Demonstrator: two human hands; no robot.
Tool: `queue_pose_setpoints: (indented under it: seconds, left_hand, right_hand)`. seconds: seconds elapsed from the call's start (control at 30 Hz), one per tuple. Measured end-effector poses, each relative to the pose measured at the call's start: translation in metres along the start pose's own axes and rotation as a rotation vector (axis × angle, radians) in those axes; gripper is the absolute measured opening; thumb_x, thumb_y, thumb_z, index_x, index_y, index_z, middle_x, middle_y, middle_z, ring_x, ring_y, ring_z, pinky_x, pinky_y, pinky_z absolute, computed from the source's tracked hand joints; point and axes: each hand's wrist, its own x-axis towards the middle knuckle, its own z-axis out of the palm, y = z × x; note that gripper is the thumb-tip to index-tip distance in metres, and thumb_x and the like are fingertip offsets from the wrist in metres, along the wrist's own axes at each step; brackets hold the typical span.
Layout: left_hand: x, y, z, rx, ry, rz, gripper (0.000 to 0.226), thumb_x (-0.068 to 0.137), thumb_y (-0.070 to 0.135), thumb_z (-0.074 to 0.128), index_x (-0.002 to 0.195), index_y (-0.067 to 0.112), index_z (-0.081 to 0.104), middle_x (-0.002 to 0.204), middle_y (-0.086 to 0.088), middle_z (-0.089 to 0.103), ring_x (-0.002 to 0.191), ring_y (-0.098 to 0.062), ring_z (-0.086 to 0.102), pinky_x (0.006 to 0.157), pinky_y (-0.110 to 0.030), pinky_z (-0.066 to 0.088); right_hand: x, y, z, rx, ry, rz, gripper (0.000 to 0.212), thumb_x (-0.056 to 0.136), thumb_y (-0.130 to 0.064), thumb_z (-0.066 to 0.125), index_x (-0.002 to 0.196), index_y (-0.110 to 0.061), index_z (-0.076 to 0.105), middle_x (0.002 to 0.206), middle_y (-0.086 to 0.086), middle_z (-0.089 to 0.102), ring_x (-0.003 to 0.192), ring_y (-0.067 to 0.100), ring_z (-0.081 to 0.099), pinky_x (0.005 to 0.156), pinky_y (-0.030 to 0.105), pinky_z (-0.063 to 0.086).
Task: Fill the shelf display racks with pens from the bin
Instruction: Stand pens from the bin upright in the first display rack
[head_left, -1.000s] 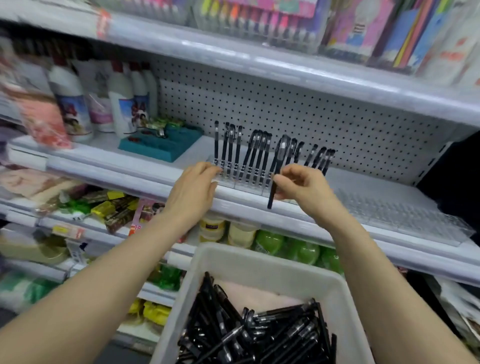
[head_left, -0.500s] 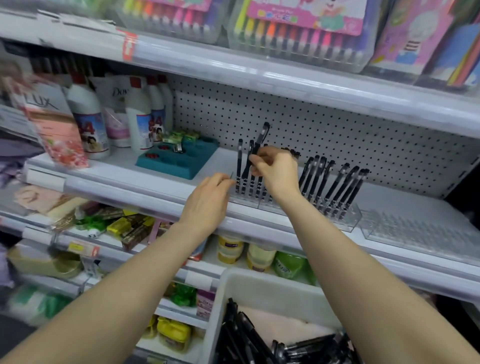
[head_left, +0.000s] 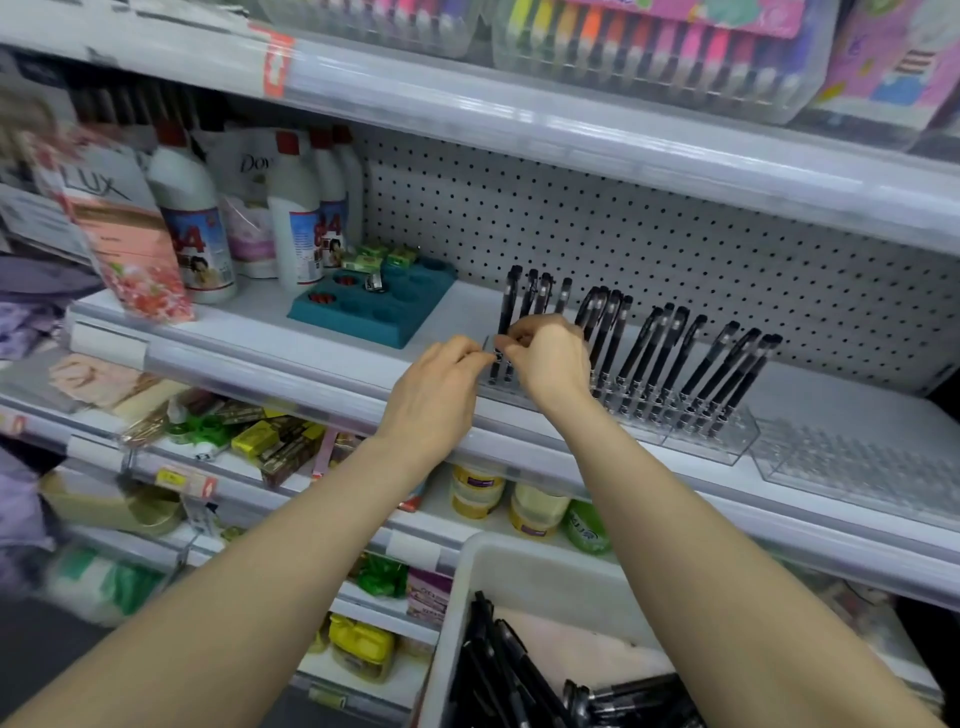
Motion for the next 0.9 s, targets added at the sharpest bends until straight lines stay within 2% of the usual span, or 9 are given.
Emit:
queue_pose_setpoints:
  seconds: [0.17, 0.33, 0.43, 0.57, 0.7, 0.83, 0.9]
  left_hand:
    - [-0.001, 0.003, -0.001, 0.017, -0.018, 0.0, 0.044, 0.088, 0.001, 0.056, 0.13, 0.011, 0.06, 0.12, -0.006, 0.058, 0.106, -0.027, 0.052, 0.087, -0.043, 0.05]
    - [-0.017, 0.02, 0.0, -0.002, 0.024, 0.0, 0.043, 0.088, 0.003, 0.059, 0.13, 0.01, 0.059, 0.128, -0.008, 0.056, 0.113, -0.028, 0.05, 0.095, -0.039, 0.044]
    - [-0.037, 0.043, 0.007, -0.056, 0.017, 0.007, 0.036, 0.091, 0.009, 0.058, 0.126, 0.013, 0.062, 0.123, -0.006, 0.058, 0.112, -0.026, 0.05, 0.094, -0.04, 0.044]
    - [-0.073, 0.07, 0.032, -0.112, -0.055, 0.021, 0.027, 0.088, 0.012, 0.059, 0.114, 0.015, 0.068, 0.109, -0.004, 0.062, 0.102, -0.028, 0.055, 0.085, -0.042, 0.05]
    - [-0.107, 0.094, 0.061, -0.135, -0.171, 0.013, 0.025, 0.087, 0.018, 0.062, 0.111, 0.016, 0.068, 0.106, -0.005, 0.062, 0.097, -0.031, 0.057, 0.083, -0.042, 0.049]
    - [-0.13, 0.106, 0.075, -0.097, -0.262, -0.036, 0.03, 0.093, 0.028, 0.055, 0.122, 0.023, 0.062, 0.113, -0.002, 0.06, 0.105, -0.027, 0.053, 0.085, -0.042, 0.047]
    - [-0.136, 0.102, 0.077, -0.079, -0.264, -0.018, 0.031, 0.093, 0.025, 0.055, 0.124, 0.024, 0.06, 0.111, -0.002, 0.061, 0.104, -0.028, 0.054, 0.086, -0.041, 0.046]
  right_hand:
    - [-0.005, 0.003, -0.01, 0.019, -0.019, -0.054, 0.021, 0.09, -0.03, 0.066, 0.102, -0.015, 0.075, 0.104, 0.008, 0.072, 0.099, 0.024, 0.064, 0.085, 0.037, 0.054]
    - [-0.038, 0.018, -0.037, 0.098, 0.031, -0.11, 0.016, 0.092, -0.024, 0.065, 0.1, -0.017, 0.075, 0.091, -0.002, 0.073, 0.085, 0.011, 0.065, 0.08, 0.027, 0.053]
    - [-0.072, 0.041, -0.05, 0.127, 0.046, -0.12, 0.014, 0.092, -0.023, 0.064, 0.098, -0.016, 0.076, 0.086, -0.007, 0.072, 0.08, 0.006, 0.063, 0.078, 0.023, 0.051]
    - [-0.127, 0.089, -0.053, 0.166, 0.011, -0.057, 0.011, 0.09, -0.024, 0.066, 0.087, -0.02, 0.076, 0.079, -0.01, 0.071, 0.073, 0.008, 0.063, 0.071, 0.025, 0.05]
    - [-0.18, 0.133, -0.052, 0.145, -0.09, 0.02, 0.011, 0.089, -0.025, 0.067, 0.08, -0.025, 0.073, 0.069, -0.014, 0.067, 0.066, 0.001, 0.06, 0.061, 0.015, 0.04]
    - [-0.211, 0.158, -0.045, 0.119, -0.302, 0.055, 0.014, 0.088, -0.025, 0.068, 0.074, -0.023, 0.072, 0.063, -0.013, 0.064, 0.06, 0.0, 0.056, 0.059, 0.015, 0.04]
    - [-0.218, 0.164, -0.04, 0.078, -0.419, 0.056, 0.017, 0.088, -0.027, 0.068, 0.074, -0.019, 0.073, 0.065, -0.008, 0.067, 0.058, 0.0, 0.054, 0.059, 0.017, 0.04]
